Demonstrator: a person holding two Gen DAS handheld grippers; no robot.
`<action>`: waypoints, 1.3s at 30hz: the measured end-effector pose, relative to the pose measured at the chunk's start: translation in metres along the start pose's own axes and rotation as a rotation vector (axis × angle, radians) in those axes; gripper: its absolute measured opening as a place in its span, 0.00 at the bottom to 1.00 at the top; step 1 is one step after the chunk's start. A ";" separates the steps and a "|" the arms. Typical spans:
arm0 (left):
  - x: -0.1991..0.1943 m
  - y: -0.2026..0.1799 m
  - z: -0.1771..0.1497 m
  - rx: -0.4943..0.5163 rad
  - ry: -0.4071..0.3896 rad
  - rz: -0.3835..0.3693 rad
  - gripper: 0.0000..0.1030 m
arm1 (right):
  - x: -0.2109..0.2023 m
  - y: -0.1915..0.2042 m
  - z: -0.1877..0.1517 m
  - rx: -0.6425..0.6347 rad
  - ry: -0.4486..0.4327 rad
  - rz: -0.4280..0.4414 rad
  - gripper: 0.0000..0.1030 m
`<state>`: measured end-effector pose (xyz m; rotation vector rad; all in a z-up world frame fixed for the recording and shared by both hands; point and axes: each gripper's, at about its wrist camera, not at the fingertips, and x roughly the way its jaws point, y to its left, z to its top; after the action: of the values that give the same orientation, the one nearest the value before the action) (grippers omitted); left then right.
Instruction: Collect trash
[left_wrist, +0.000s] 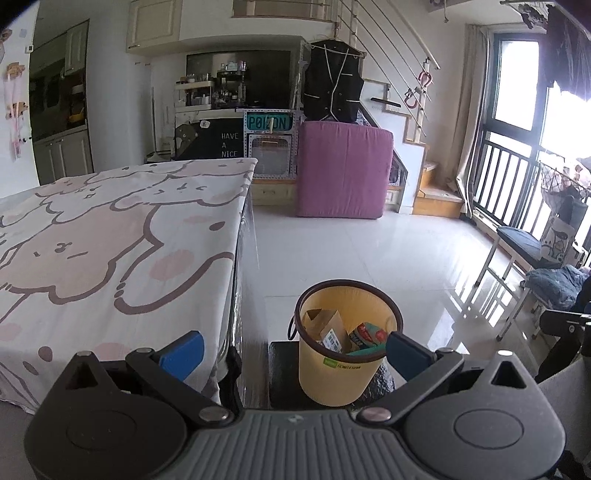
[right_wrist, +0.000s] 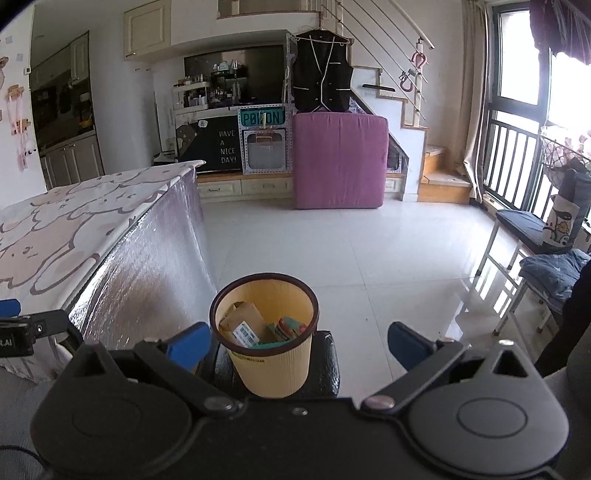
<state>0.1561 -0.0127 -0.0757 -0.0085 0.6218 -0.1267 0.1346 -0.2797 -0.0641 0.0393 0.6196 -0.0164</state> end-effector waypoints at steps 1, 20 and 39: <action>-0.001 0.000 -0.001 0.000 0.000 0.001 1.00 | -0.001 0.001 -0.001 -0.002 0.002 0.000 1.00; -0.006 -0.006 -0.007 0.017 -0.002 -0.007 1.00 | -0.005 0.007 -0.006 -0.019 -0.002 -0.008 1.00; -0.006 -0.006 -0.007 0.017 -0.003 -0.007 1.00 | -0.004 0.009 -0.008 -0.020 -0.001 -0.011 1.00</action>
<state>0.1463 -0.0178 -0.0779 0.0053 0.6178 -0.1382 0.1271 -0.2704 -0.0675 0.0164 0.6193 -0.0210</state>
